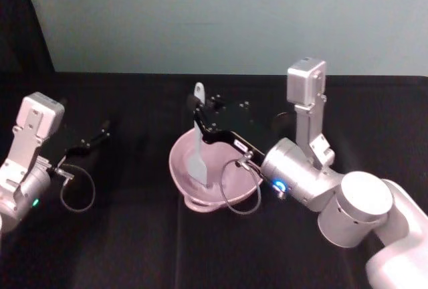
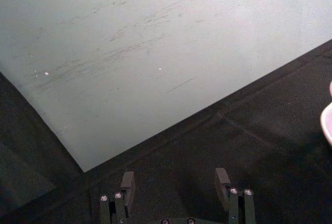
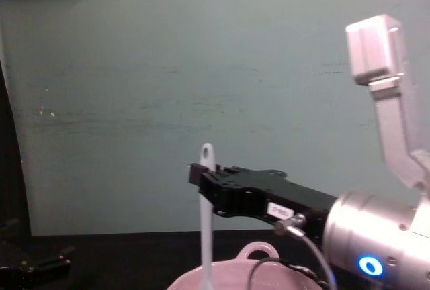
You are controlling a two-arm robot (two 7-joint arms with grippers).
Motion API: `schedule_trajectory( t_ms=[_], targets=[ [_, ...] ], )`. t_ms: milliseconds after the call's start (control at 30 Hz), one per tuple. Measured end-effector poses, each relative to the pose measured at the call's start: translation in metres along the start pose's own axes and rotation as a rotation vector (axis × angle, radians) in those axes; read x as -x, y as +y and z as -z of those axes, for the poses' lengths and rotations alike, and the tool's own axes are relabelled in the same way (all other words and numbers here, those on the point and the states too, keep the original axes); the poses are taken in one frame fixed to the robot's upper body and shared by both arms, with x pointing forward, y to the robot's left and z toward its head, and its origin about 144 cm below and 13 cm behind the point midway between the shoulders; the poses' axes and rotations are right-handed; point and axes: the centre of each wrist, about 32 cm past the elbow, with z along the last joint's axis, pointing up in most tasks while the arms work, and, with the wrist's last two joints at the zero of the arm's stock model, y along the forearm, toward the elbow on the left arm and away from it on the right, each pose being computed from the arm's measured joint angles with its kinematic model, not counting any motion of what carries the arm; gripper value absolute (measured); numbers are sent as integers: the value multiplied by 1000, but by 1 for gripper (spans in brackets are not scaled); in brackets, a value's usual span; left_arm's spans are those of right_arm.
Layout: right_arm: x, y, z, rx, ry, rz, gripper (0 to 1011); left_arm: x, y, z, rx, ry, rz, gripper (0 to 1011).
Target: Use the one hand to pick up the spoon and stir the clear water in the bowl.
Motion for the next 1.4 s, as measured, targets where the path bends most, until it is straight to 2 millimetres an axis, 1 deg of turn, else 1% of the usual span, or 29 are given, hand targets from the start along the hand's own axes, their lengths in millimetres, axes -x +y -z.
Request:
schedule_trajectory(
  t_ms=[167, 300, 400, 600, 767, 1000, 1233, 1400],
  targets=[
    [2, 14, 1, -6, 7, -9, 114, 0, 0, 0, 0, 0, 0, 1011],
    [-1, 24, 0, -11, 6, -6, 114, 0, 0, 0, 0, 0, 0, 1011],
    [-7, 31, -1, -11, -1, 8, 114, 0, 0, 0, 0, 0, 0, 1011],
    [-21, 33, -2, -2, -15, 40, 114, 0, 0, 0, 0, 0, 0, 1011],
    [-31, 29, -4, 3, -25, 69, 114, 0, 0, 0, 0, 0, 0, 1011],
    [-45, 16, -8, -3, -40, 114, 114, 0, 0, 0, 0, 0, 0, 1011],
    [-48, 0, -11, -5, -52, 128, 114, 0, 0, 0, 0, 0, 0, 1011],
    [-45, -11, -12, -3, -55, 124, 114, 0, 0, 0, 0, 0, 0, 1011]
  ],
)
